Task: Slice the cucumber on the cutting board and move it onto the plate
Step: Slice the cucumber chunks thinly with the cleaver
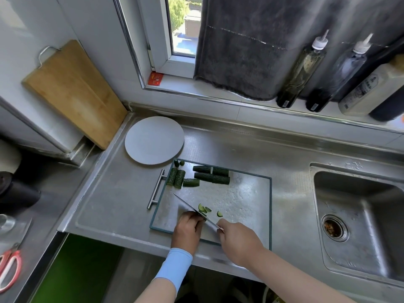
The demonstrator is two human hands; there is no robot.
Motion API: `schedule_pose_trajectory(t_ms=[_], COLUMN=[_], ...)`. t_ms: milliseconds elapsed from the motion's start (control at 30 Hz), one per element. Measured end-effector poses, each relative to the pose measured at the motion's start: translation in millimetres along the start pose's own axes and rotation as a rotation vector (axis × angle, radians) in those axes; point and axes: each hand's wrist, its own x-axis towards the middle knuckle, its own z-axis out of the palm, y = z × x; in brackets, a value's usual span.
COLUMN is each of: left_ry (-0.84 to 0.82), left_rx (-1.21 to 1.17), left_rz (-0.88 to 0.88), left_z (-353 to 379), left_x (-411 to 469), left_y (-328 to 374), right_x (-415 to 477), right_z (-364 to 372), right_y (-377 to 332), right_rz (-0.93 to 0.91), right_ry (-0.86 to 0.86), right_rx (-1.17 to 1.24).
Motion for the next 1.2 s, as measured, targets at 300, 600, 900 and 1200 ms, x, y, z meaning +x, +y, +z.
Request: schedule_pose_trajectory(t_ms=[300,600,900,1200], left_ry=[-0.012,0.000,0.006,0.006], left_rx=[-0.003,0.009,0.011,0.004], left_rz=[0.044,0.019,0.013,0.032], left_z=[-3,-4,-5,-5], left_x=[-1,-2,0,0], left_y=[1,3,2,-2], right_x=[10,8,-10,-3], right_z=[4,2,3,7], right_y=[-3,-2,8,2], right_rz=[0.059,0.029,-0.009,0.023], right_ry=[-0.035,-0.028,0.004,-0.017], right_rx=[0.048,0.015,0.019,0.029])
